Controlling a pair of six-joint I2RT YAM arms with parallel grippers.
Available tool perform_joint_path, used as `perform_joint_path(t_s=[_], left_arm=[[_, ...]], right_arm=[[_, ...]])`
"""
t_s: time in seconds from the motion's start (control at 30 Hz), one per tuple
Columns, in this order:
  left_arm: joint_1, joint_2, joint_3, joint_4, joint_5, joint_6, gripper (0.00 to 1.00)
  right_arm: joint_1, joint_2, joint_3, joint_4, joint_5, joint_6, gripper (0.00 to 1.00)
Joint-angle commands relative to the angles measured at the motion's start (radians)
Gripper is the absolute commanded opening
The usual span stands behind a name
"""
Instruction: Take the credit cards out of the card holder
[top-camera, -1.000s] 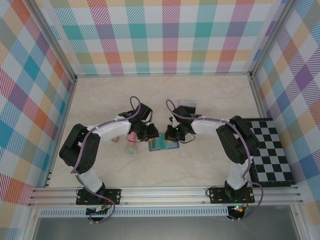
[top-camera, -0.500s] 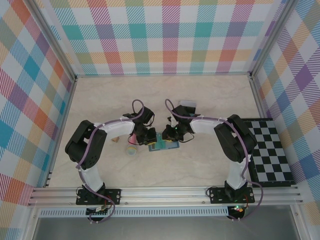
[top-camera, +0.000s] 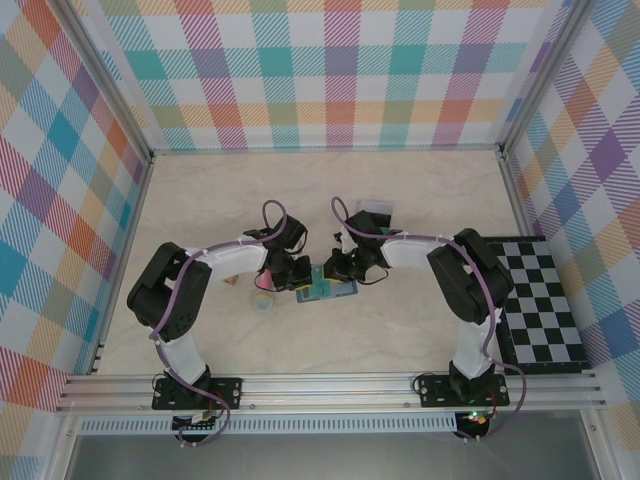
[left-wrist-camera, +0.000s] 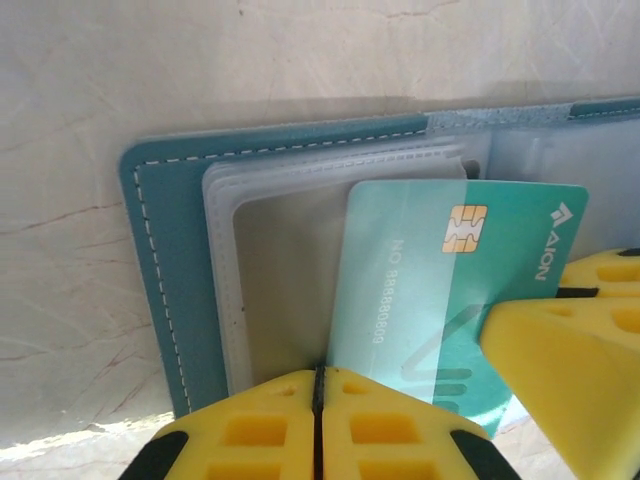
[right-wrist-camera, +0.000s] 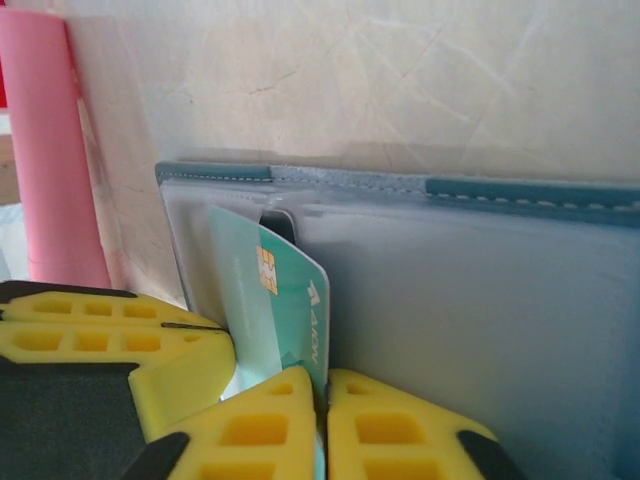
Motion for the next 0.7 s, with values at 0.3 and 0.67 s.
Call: perform_joint_path(t_s=[0.3, 0.67], left_arm=[[0.011, 0.007, -0.035, -0.131, -0.077, 0.059, 0.15], [0.019, -0.179, 0.097, -0.209, -0.086, 0.058, 0.55]], right_arm=[[-0.058, -0.136, 0.040, -0.148, 0.096, -0.189, 0.00], [-0.109, -0.430, 0.065, -0.266, 0.263, -0.484, 0.00]])
